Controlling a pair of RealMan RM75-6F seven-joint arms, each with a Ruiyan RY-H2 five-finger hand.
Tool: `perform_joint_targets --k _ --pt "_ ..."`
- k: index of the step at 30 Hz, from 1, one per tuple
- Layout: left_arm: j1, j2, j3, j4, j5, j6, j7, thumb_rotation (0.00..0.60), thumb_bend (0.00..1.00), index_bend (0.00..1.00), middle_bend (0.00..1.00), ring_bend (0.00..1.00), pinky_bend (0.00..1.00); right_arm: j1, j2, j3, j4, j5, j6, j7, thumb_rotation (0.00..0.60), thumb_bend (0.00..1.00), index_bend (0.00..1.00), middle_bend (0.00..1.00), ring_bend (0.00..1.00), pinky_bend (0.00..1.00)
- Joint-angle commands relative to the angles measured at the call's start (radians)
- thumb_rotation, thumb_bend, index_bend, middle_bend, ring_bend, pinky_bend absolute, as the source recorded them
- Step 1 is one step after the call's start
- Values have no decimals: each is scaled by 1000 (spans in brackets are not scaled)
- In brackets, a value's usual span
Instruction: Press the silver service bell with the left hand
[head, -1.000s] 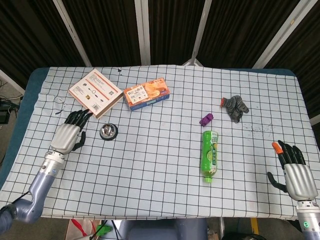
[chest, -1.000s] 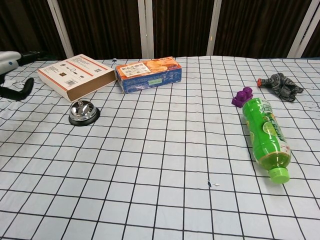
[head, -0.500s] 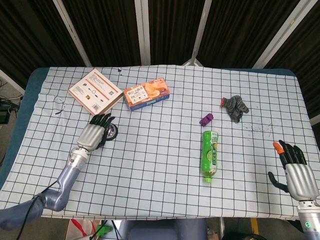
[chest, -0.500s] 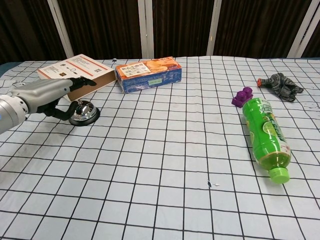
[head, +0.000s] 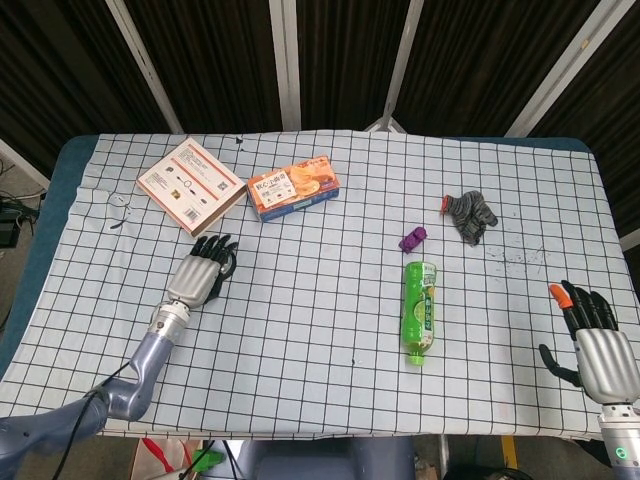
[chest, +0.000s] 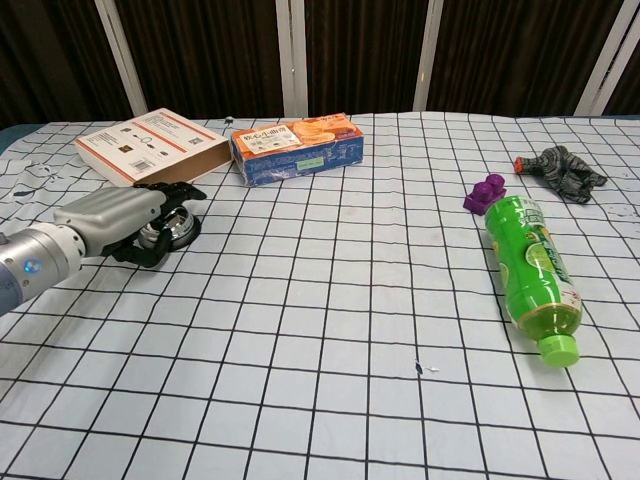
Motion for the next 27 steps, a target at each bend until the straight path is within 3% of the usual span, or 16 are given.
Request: perform_joint_targets --k 1,6,9,12,13,15,21,24,27 --pt "-2 1 2 -3 5 12 4 600 948 0 0 0 10 0 1 0 1 0 0 3 600 388 79 0 0 0" --pt "8 58 -9 -105 34 91 23 600 947 0 0 0 11 -1 2 0 2 -2 3 8 600 388 78 0 0 0" --pt "33 124 -24 -232 73 196 40 600 948 0 0 0 11 -1 2 0 3 -3 3 9 600 388 79 0 0 0" --pt "97 229 -17 -426 127 336 75 600 946 0 0 0 11 -2 3 -2 1 -6 5 9 600 388 79 0 0 1" --pt "145 302 6 -543 154 399 105 600 943 0 0 0 10 -2 3 -3 0 -9 7 9 600 388 79 0 0 1" --pt "202 393 37 -673 172 460 145 600 937 0 0 0 10 -4 4 -4 -2 -13 10 9 600 388 79 0 0 0" --pt "385 654 162 -943 203 612 195 600 929 0 0 0 10 -10 6 -6 -8 -21 25 13 600 388 79 0 0 0" --pt "455 734 211 -976 231 681 171 600 930 0 0 0 10 -11 6 -6 -9 -19 24 10 600 388 78 0 0 0" --pt "523 794 258 -954 255 739 67 600 930 0 0 0 10 -14 6 -7 -13 -23 31 4 600 388 79 0 0 0"
